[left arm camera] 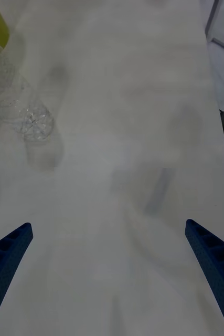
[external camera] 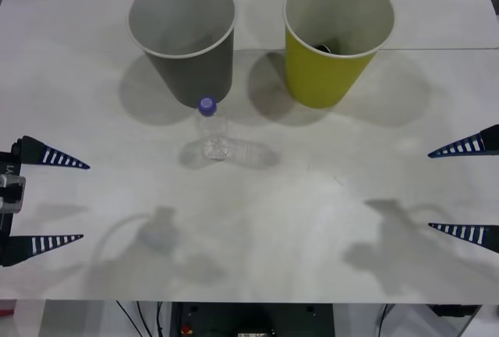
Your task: Put the can into the green bin and the plastic bottle into the gray bin
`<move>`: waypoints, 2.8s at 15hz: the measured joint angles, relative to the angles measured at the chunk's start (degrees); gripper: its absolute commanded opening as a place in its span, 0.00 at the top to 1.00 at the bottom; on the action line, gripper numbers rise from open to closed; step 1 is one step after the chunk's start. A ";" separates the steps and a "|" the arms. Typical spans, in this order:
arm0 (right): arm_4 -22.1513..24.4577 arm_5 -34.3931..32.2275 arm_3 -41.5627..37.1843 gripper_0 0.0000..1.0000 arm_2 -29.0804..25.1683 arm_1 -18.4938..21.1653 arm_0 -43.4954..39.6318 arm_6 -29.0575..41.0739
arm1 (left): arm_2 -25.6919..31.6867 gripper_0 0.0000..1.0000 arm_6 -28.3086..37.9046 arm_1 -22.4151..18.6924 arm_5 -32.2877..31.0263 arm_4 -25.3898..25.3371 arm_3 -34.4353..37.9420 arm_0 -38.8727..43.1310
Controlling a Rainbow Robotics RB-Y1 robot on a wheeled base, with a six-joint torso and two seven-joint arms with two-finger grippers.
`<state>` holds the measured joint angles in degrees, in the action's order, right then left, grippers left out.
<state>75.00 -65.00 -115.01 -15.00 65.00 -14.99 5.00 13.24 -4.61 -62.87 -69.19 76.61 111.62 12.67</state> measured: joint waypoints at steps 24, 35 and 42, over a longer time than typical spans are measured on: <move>0.00 0.00 0.00 0.00 0.00 0.00 0.00 0.00 | -9.99 0.00 1.85 29.55 22.51 -1.28 -13.45 -6.09; 0.00 0.00 0.00 0.00 0.00 0.00 0.00 0.00 | -15.79 0.00 -1.58 35.50 26.03 -1.64 -20.29 -13.09; 0.00 0.00 0.00 0.00 0.00 0.00 -0.01 0.00 | -18.07 0.00 -3.96 39.11 27.33 -1.57 -25.79 -17.57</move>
<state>75.00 -65.00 -115.00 -15.00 65.00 -15.00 5.00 -4.83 -8.56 -23.76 -41.86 75.04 85.83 -4.90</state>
